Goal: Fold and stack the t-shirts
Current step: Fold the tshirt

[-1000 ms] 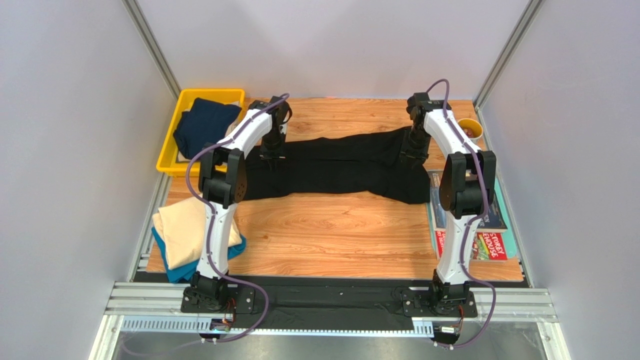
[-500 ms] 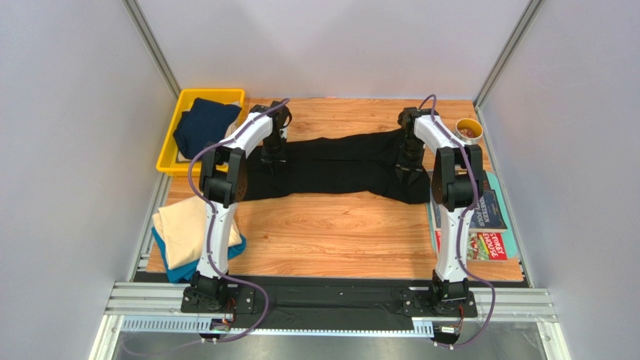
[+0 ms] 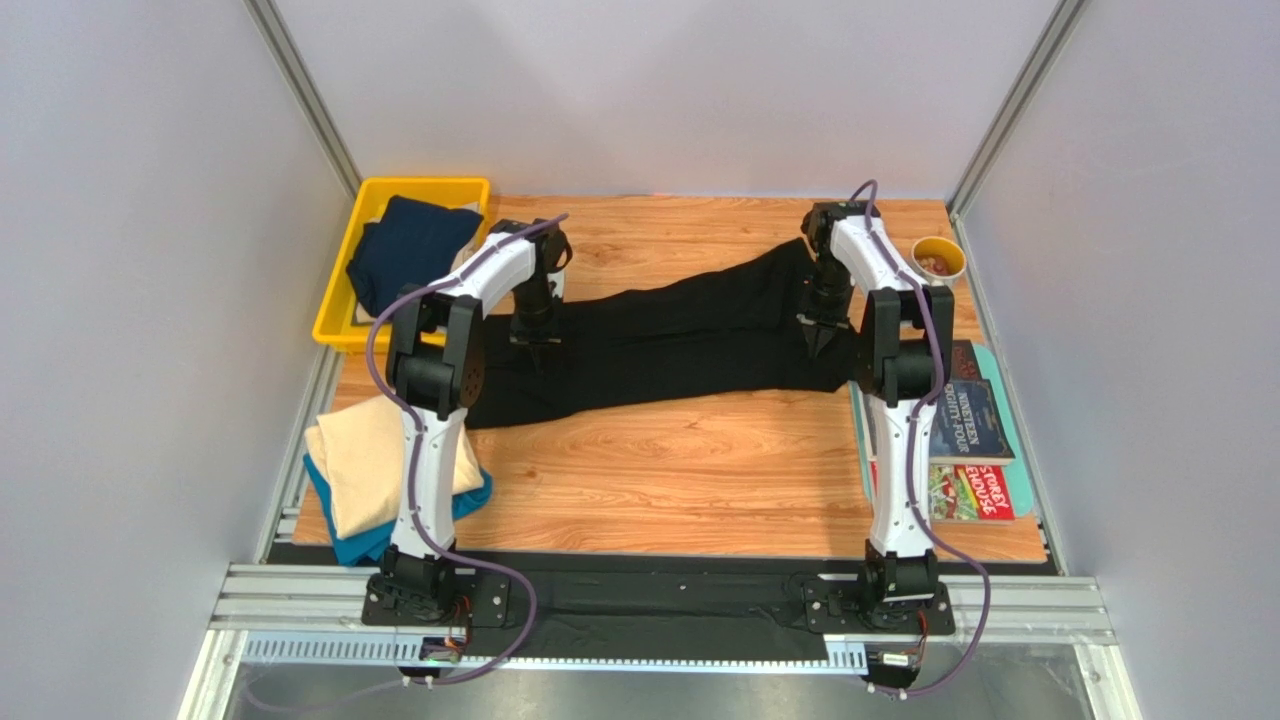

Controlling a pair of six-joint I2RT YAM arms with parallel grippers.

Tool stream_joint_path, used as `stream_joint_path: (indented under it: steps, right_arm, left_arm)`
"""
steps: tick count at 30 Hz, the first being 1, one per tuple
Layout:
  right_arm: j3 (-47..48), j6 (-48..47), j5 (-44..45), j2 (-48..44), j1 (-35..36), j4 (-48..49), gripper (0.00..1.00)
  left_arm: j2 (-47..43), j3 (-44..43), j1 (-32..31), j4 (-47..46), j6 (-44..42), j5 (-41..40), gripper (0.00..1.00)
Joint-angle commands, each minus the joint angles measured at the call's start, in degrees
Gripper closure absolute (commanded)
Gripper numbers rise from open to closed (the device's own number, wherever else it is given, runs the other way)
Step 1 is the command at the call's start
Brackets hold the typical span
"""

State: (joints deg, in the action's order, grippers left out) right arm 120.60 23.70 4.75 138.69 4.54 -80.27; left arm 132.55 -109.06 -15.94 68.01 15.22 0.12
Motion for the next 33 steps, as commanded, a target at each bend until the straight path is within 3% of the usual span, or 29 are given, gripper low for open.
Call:
stream_joint_path:
  steps: [1,13,19,21,23,28,33]
  right_arm:
    - [5.8,-2.1,2.1,3.1,-3.2,0.9,1.00]
    - [12.3,-2.4,-2.8,5.7,-5.7,1.5,0.99]
    - [15.9,-4.0,-2.6,5.1,-5.7,3.0,0.77]
    - [16.9,-3.7,-3.9,3.6,-5.7,4.0,0.77]
    - [16.8,-3.1,-6.2,1.6,-5.7,5.8,0.76]
    - [7.5,-1.0,-8.6,-9.4,-5.4,10.6,0.69]
    - [-1.0,-1.3,-9.5,-12.9,-2.7,9.2,0.69]
  left_arm:
    - [-2.6,5.0,2.9,3.4,-2.0,-1.3,1.00]
    - [-5.5,7.6,4.4,4.8,-2.2,-0.8,1.00]
    - [-6.5,8.9,4.4,4.7,-2.0,-0.9,1.00]
    - [-6.8,8.7,4.3,4.6,-1.8,-0.7,1.00]
    - [-7.5,7.5,4.2,4.4,-1.6,-0.5,0.91]
    - [-8.6,0.7,3.2,5.4,-0.5,0.6,0.84]
    - [-8.9,-2.9,1.7,7.4,-0.3,1.5,0.83]
